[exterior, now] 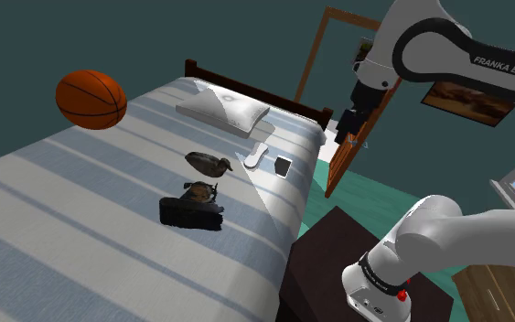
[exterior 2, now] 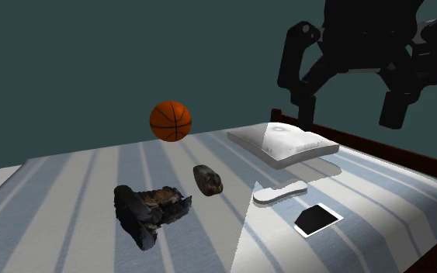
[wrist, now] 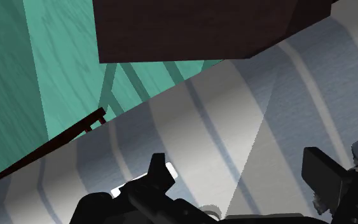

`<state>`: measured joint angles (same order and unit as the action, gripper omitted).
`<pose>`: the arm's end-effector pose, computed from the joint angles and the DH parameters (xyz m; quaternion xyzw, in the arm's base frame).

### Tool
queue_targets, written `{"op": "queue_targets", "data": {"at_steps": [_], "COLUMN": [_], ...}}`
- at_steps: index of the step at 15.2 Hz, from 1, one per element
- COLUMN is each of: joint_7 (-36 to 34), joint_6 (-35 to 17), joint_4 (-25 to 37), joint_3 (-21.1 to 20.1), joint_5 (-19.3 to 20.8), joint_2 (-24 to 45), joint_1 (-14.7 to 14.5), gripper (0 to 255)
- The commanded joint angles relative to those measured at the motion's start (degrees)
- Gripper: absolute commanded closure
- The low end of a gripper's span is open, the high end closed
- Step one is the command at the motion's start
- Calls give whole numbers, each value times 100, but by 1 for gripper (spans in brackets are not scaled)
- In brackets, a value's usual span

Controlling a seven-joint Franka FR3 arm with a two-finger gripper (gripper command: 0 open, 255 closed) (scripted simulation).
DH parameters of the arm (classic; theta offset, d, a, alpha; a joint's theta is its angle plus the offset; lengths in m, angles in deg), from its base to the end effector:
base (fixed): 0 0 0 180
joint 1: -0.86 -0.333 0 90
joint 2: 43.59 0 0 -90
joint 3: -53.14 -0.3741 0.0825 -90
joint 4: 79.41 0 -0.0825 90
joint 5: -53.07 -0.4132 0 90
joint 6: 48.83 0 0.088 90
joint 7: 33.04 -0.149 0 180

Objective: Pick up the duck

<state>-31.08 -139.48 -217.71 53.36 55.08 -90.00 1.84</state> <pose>0.2862 -0.0115 0.5687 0.9998 0.0076 -0.0113 0.0158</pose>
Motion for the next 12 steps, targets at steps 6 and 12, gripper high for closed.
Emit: {"op": "queue_targets", "data": {"at_steps": [6, 12], "joint_7": [114, 256], "joint_6": [-732, -1425], "joint_4": [243, 775], "joint_3": [-61, -154], "joint_5": [-59, -112], "joint_2": [1076, 2420], "joint_1": [-144, -298], "gripper": [0, 0]}}
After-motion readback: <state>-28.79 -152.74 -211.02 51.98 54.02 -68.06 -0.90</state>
